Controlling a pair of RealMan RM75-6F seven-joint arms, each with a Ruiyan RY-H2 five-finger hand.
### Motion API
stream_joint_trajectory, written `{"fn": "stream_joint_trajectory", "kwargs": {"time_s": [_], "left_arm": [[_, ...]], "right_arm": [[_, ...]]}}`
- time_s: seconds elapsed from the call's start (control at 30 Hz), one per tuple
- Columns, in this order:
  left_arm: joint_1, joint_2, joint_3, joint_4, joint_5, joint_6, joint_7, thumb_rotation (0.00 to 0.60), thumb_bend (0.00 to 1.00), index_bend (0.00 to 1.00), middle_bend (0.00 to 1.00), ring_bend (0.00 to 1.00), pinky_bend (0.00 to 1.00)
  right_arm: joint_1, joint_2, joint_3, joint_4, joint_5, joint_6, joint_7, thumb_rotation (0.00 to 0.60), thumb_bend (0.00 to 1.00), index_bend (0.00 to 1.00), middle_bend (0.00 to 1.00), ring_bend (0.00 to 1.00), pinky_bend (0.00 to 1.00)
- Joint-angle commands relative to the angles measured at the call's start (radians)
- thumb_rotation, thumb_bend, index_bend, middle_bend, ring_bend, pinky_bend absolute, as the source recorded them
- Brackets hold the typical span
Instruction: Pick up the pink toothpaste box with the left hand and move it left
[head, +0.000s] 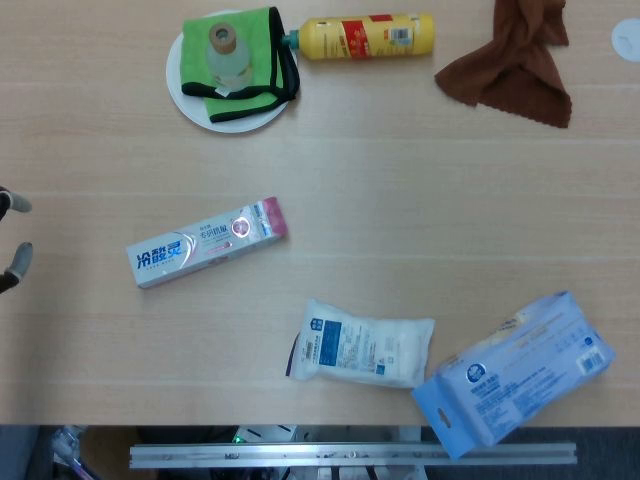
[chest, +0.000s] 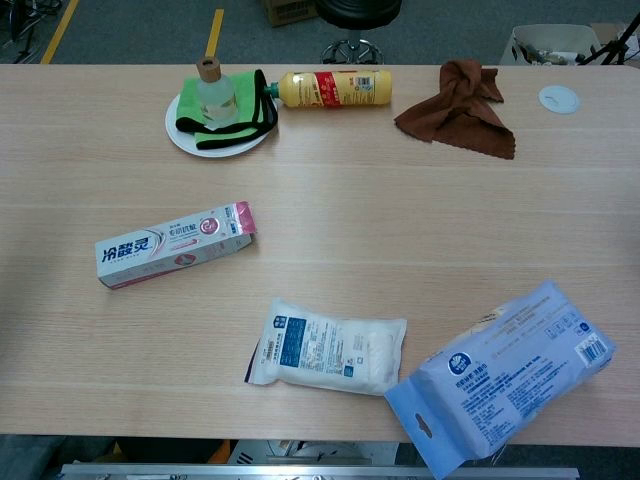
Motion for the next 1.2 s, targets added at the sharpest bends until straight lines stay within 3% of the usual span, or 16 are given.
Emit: {"fn": "stream_joint_trajectory", "kwargs": {"time_s": [0.03,1.2], "left_arm": [[0.002,-0.001,0.006,0.005,0.002,-0.001,-0.002,0.6,0.3,0.39,0.37,0.32,0.46],[0.0,-0.017,0.014,-0.032,0.02,0.004,0.035,0.6,0.3,0.36,0.37,0.32,0.46]], "right_arm": [[0.001,-0.004,-0.006,0.003,-0.003,-0.005,-0.007,0.6,0.48,0.57,0.42,0.35,0.41],[0.011,-0.014,0.015,0.024,0.006,0.002,0.045,0.6,0.48,0.57,0.42,0.35,0.41]]}}
